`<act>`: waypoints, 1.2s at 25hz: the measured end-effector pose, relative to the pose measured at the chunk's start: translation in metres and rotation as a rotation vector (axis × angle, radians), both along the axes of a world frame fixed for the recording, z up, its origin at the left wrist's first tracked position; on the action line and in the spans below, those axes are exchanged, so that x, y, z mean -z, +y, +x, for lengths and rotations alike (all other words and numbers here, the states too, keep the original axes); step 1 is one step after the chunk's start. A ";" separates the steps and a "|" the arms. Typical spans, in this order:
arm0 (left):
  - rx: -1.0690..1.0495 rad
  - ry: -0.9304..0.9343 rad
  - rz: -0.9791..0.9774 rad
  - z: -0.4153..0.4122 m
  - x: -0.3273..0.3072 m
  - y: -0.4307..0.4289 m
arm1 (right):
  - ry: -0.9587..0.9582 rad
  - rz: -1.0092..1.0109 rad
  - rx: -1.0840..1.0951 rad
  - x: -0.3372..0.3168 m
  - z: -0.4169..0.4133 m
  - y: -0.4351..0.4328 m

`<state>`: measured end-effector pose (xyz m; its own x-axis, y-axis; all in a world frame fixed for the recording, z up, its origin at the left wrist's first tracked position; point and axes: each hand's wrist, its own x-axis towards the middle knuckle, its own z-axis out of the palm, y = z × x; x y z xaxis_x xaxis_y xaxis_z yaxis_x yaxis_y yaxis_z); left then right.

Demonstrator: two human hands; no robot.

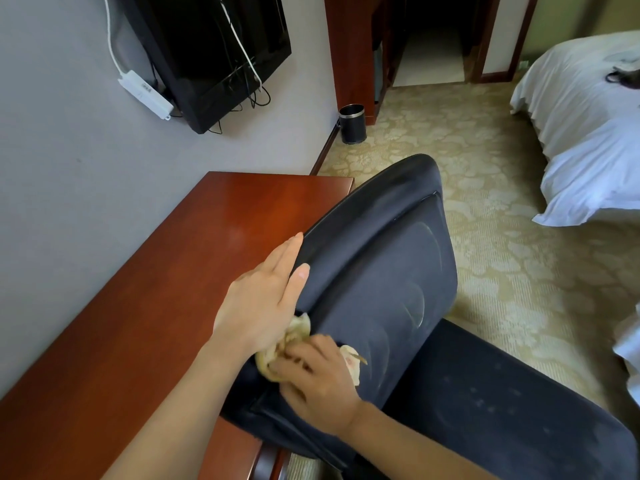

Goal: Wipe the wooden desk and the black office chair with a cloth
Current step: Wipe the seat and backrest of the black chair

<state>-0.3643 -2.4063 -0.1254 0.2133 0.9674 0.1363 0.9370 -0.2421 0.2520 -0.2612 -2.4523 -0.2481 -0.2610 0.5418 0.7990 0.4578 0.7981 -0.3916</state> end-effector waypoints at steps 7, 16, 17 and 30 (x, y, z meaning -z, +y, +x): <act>0.000 0.020 0.020 -0.001 0.002 0.001 | -0.003 -0.045 0.213 -0.030 0.073 0.092; 0.020 0.076 0.050 -0.001 0.003 0.002 | 0.440 -0.741 0.708 -0.065 0.161 0.220; 0.021 0.079 0.052 -0.001 0.003 0.002 | 0.482 -0.795 0.721 -0.069 0.161 0.224; 0.024 0.068 0.061 -0.002 0.003 0.001 | 0.211 -0.262 0.118 -0.032 0.012 0.037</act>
